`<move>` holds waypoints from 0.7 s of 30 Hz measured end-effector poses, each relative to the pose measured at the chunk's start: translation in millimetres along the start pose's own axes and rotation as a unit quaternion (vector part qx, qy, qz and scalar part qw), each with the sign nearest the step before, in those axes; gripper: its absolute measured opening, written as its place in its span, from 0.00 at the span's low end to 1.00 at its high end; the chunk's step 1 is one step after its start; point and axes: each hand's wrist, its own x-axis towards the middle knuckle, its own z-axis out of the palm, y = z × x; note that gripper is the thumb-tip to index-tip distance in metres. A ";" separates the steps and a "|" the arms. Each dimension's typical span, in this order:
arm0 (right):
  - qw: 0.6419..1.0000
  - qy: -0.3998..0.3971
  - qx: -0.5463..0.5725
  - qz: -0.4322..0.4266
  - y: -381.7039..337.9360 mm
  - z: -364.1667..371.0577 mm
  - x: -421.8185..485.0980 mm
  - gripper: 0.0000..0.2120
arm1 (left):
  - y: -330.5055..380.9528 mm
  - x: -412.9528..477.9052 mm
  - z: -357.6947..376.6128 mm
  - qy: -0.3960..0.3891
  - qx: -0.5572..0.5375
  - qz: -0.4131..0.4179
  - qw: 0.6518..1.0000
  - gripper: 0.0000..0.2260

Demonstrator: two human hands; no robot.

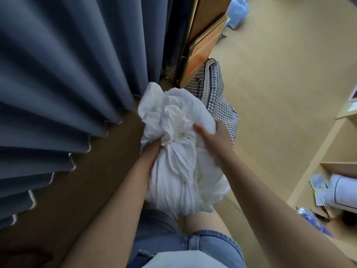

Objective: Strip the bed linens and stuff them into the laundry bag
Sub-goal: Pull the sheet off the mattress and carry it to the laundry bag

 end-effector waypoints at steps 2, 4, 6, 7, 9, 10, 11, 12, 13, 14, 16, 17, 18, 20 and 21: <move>0.999 -0.024 0.027 0.026 12.7 10.3 17.6 0.23 | 12.7 10.6 -0.1 0.031 0.011 0.016 0.999 0.22; 0.998 -0.053 0.032 0.032 28.6 22.7 37.8 0.20 | 25.1 19.6 -3.0 0.051 0.008 0.063 0.997 0.25; 0.998 -0.060 0.002 0.032 45.6 36.1 60.8 0.17 | 30.0 36.4 -2.5 0.083 0.002 0.072 0.994 0.29; 0.997 -0.060 -0.031 0.037 57.4 42.7 71.1 0.19 | 30.2 42.3 -0.3 0.092 -0.001 0.068 0.993 0.31; 0.991 -0.052 -0.111 0.058 85.4 53.8 88.8 0.20 | 31.4 61.1 7.0 0.113 0.020 0.067 0.991 0.35; 0.983 -0.050 -0.155 0.082 100.1 58.6 94.9 0.19 | 31.0 75.0 10.7 0.122 0.030 0.061 0.990 0.37; 0.972 -0.062 -0.199 0.107 113.6 62.9 98.6 0.19 | 30.2 88.1 15.4 0.125 0.038 0.048 0.990 0.39; 0.960 -0.085 -0.237 0.126 126.7 67.4 102.2 0.19 | 29.3 99.7 20.7 0.118 0.055 0.034 0.991 0.43; 0.947 -0.114 -0.266 0.136 137.4 71.7 104.5 0.20 | 23.5 116.8 25.3 0.116 0.078 0.018 0.990 0.48; 0.939 -0.139 -0.283 0.137 146.5 76.5 107.8 0.20 | 10.9 140.7 26.8 0.119 0.106 0.008 0.987 0.54; 0.935 -0.171 -0.288 0.118 158.6 86.8 119.1 0.21 | -23.5 194.5 25.9 0.135 0.176 -0.008 0.975 0.64; 0.934 -0.177 -0.289 0.107 162.6 92.3 126.9 0.21 | -36.7 208.9 26.9 0.147 0.206 -0.017 0.967 0.64; 0.932 -0.183 -0.296 0.105 166.8 97.8 135.2 0.21 | -41.9 209.4 28.8 0.155 0.229 -0.021 0.961 0.64; 0.916 -0.210 -0.324 0.105 174.9 111.9 151.3 0.21 | -40.6 192.7 33.6 0.164 0.262 -0.017 0.951 0.63; 0.901 -0.236 -0.351 0.099 178.6 118.9 156.6 0.20 | -36.6 179.9 37.7 0.159 0.276 -0.015 0.948 0.63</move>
